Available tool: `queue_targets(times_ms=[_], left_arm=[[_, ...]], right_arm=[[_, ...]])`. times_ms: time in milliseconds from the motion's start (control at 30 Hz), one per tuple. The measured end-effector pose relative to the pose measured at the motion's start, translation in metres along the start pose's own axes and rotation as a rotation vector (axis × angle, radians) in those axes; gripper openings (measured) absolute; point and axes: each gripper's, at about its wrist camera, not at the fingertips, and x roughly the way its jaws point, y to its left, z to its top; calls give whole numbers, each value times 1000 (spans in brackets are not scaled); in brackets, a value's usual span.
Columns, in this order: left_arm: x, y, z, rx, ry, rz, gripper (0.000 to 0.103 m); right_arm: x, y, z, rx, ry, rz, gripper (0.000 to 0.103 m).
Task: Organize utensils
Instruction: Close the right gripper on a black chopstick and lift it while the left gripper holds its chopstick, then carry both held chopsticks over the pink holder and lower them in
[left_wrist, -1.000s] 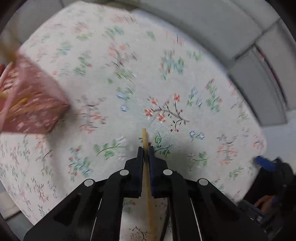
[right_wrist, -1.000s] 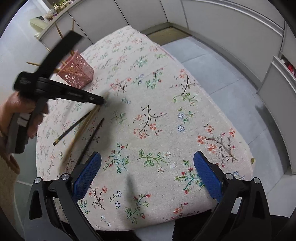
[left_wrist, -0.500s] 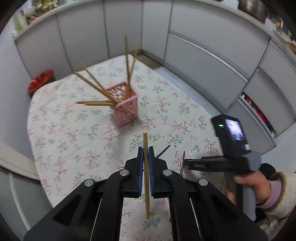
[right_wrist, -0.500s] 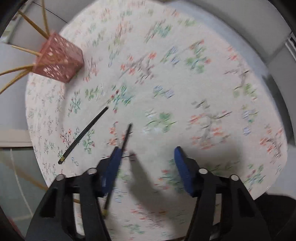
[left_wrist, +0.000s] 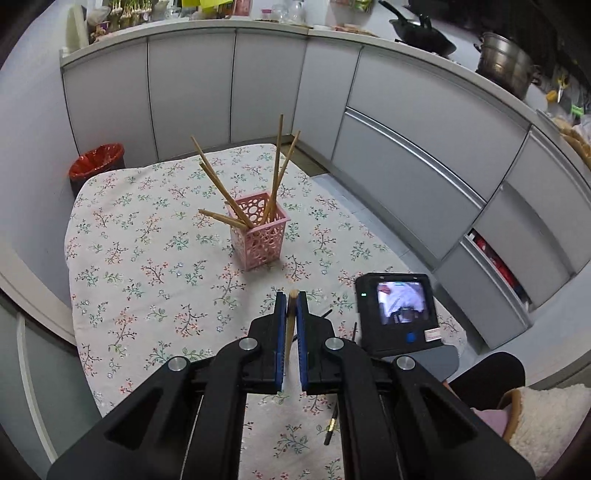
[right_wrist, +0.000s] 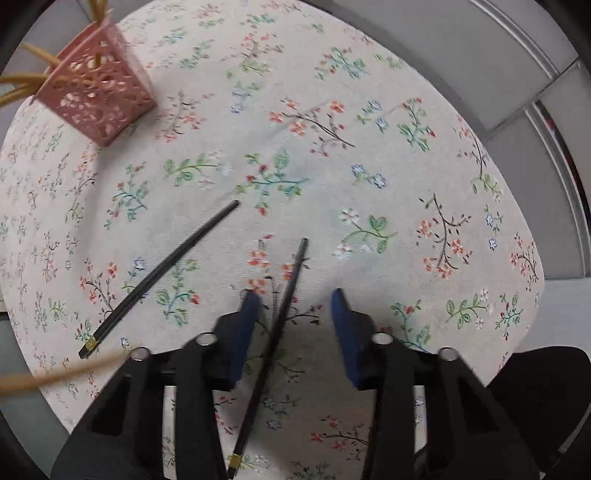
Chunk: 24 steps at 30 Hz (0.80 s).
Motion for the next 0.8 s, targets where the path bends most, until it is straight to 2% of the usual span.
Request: queue_targets(times_ms=[33, 67, 200, 367, 467, 633, 800], left_arm=[[0, -1, -1, -1, 0, -1, 6], [-1, -1, -2, -3, -2, -2, 6], [-8, -5, -3, -9, -22, -9, 6], [-19, -18, -6, -9, -54, -3, 6], [-27, -27, -9, -9, -72, 1, 6], [-45, -42, -8, 5, -106, 3, 6], [-64, -56, 6, 18, -148, 24, 6]], right_arm=[[-1, 3, -1, -14, -7, 6, 10], [-2, 6, -2, -29, -12, 13, 8], [-5, 6, -2, -35, -18, 81, 4], [-21, -22, -3, -55, -83, 276, 3], [-53, -41, -11, -123, -213, 355, 4], [-102, -62, -21, -257, -435, 429, 3], [-143, -85, -24, -314, -543, 491, 3]])
